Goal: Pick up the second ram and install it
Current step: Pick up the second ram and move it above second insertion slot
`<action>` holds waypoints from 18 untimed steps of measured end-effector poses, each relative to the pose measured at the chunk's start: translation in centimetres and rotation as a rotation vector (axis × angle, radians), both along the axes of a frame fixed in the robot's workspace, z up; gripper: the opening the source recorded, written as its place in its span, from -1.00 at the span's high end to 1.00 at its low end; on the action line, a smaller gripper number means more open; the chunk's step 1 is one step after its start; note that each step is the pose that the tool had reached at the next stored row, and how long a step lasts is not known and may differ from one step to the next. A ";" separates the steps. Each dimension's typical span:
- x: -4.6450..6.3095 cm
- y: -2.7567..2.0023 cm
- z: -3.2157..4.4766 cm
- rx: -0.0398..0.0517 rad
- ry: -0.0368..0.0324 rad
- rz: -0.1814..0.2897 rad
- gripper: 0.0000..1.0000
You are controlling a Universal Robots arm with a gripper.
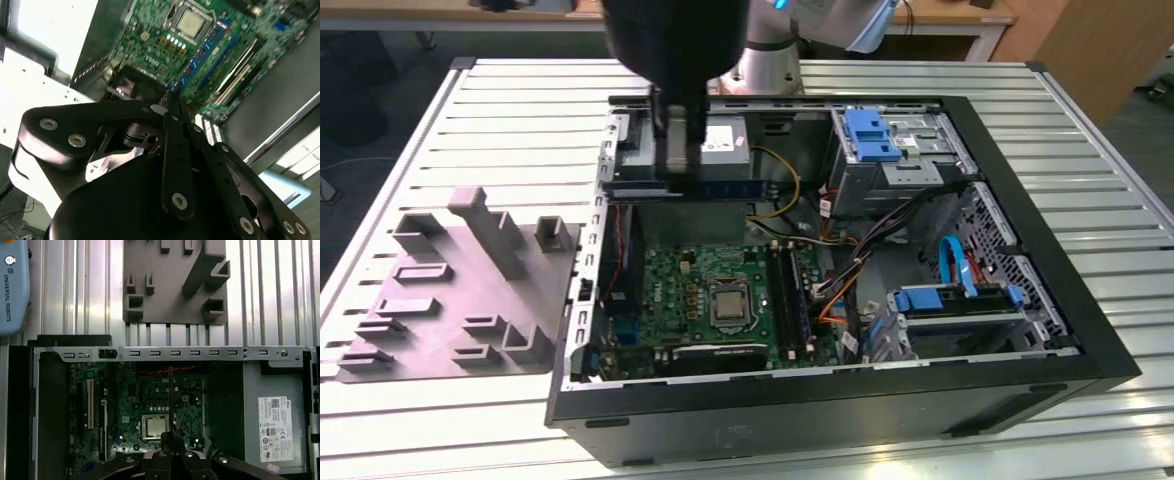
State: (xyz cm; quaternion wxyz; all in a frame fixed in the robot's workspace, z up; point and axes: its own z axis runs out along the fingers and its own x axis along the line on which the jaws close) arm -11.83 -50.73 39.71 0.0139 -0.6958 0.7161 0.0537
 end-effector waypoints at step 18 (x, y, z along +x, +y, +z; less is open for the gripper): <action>6.8 0.02 -0.59 -0.0001 0.0033 0.000 0.77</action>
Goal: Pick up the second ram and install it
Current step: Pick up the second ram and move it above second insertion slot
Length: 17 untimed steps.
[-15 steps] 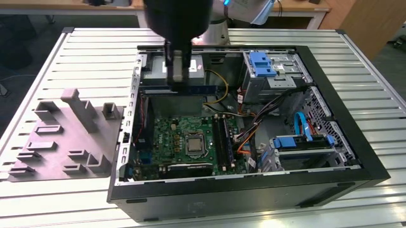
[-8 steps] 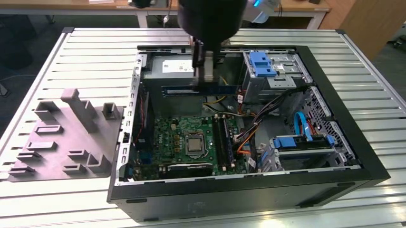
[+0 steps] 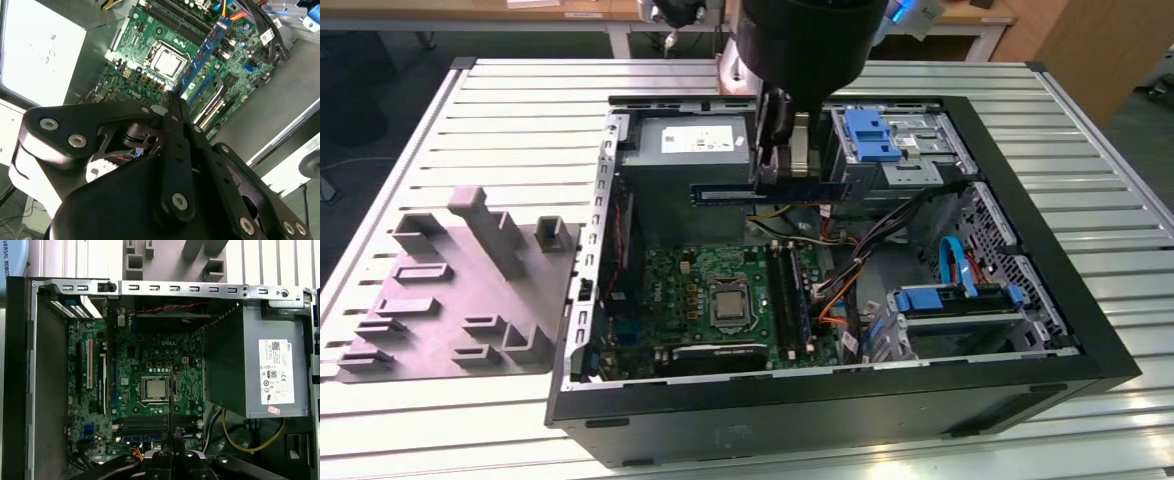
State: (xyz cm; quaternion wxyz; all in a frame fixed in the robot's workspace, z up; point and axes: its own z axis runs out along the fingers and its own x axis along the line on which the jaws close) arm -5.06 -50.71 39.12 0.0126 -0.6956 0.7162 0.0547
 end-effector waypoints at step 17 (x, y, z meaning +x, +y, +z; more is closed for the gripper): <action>0.0 0.00 -2.45 0.0002 -0.0001 0.000 0.77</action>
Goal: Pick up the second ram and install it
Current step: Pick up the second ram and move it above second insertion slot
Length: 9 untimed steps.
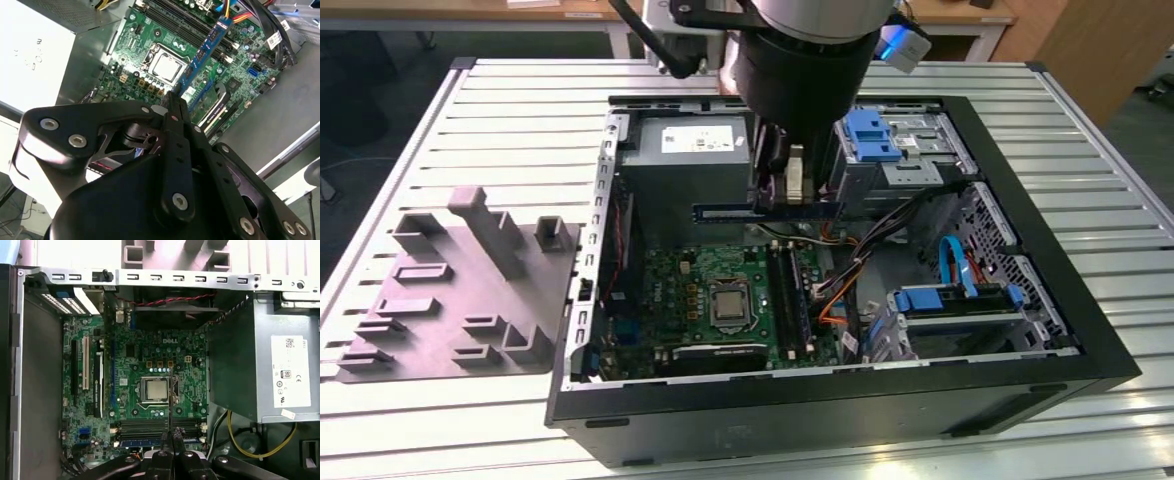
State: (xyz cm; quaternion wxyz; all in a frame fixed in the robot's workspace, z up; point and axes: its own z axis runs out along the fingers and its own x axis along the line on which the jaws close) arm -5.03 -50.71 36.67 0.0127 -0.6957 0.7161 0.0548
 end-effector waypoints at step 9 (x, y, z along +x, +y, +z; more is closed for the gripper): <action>0.0 0.00 -0.85 0.0001 0.0000 0.000 0.77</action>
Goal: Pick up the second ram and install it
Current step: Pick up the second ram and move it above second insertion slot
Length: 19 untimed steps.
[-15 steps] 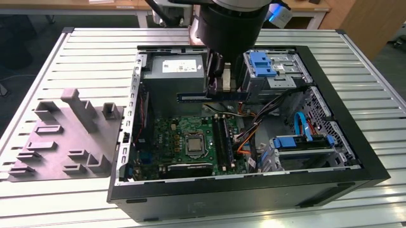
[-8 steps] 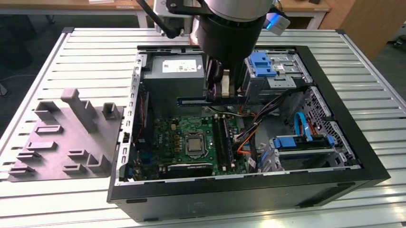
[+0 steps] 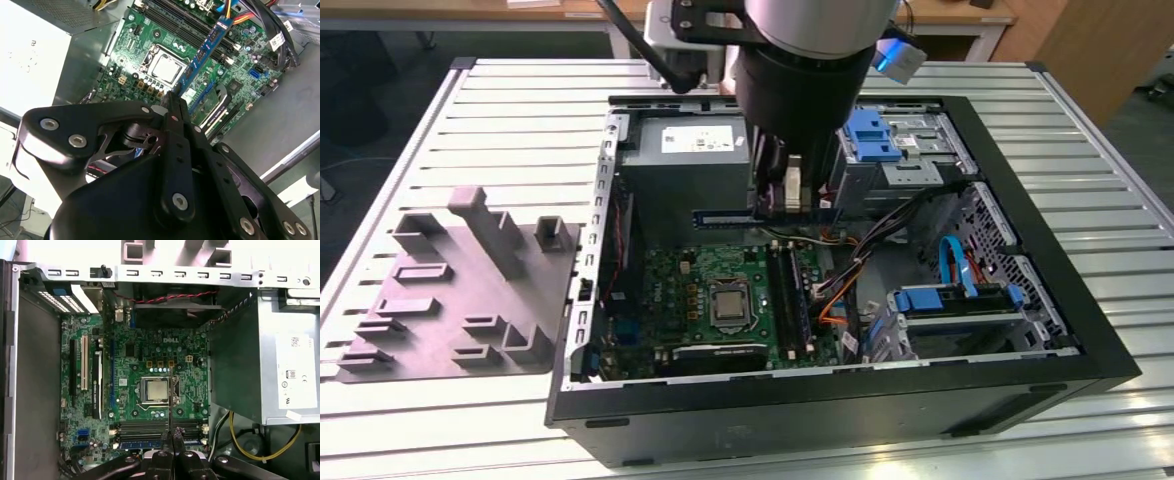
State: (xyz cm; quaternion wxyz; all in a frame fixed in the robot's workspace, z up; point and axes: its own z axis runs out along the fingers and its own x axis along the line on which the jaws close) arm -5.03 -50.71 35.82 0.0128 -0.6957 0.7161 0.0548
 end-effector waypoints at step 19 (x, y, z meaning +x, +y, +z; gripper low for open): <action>0.0 0.00 -2.54 -0.0004 0.0000 0.000 0.77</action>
